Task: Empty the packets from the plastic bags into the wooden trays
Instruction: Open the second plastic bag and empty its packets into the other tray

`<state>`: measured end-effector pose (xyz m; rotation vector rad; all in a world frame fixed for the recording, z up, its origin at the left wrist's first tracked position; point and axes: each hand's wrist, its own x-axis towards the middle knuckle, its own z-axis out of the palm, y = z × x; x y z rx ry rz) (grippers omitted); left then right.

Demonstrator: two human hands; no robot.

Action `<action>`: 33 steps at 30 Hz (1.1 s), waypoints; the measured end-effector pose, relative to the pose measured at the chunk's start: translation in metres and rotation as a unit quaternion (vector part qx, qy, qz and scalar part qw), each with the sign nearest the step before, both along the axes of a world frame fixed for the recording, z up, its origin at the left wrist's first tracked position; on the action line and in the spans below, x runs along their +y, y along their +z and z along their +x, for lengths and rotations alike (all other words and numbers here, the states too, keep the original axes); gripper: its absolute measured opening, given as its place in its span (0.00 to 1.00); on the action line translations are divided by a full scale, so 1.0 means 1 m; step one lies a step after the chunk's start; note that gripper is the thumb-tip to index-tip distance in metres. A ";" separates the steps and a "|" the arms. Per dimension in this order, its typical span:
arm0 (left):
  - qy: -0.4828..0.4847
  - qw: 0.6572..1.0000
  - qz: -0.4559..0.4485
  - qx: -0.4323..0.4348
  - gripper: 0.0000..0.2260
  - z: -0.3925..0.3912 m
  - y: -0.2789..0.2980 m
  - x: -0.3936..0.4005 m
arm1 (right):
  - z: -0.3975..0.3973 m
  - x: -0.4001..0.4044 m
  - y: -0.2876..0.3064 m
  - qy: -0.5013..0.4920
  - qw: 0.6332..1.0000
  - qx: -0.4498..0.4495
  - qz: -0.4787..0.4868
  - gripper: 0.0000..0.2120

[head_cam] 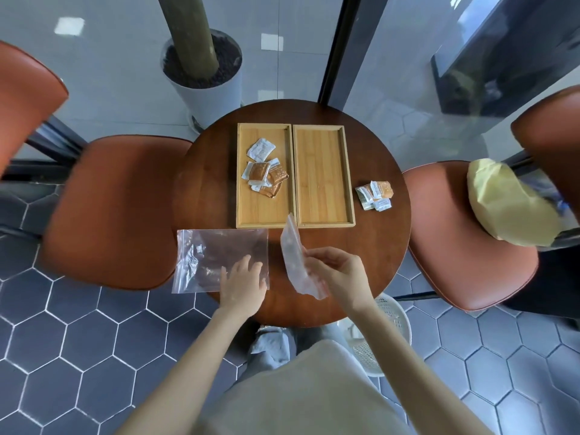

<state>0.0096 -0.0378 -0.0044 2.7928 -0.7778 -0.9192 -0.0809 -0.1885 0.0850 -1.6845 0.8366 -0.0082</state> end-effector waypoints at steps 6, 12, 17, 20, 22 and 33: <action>0.286 0.871 -0.368 0.156 0.07 -0.020 0.061 -0.022 | -0.011 0.004 -0.002 -0.060 0.998 0.024 0.009 0.06; 0.327 0.838 -0.401 0.172 0.07 -0.031 0.080 -0.030 | -0.014 0.017 0.007 -0.019 1.000 -0.014 -0.007 0.07; 0.325 0.844 -0.379 0.193 0.07 -0.036 0.086 -0.027 | -0.018 0.025 0.007 -0.027 0.999 -0.010 -0.028 0.08; 0.330 0.843 -0.379 0.191 0.06 -0.036 0.089 -0.027 | -0.022 0.027 0.008 -0.055 0.998 -0.017 0.020 0.05; 0.356 0.833 -0.377 0.190 0.05 -0.038 0.091 -0.028 | -0.024 0.028 0.008 -0.107 0.989 -0.011 0.103 0.03; 0.305 0.884 -0.342 0.096 0.05 -0.054 0.101 -0.028 | -0.025 0.048 -0.014 -0.299 0.953 0.038 0.031 0.03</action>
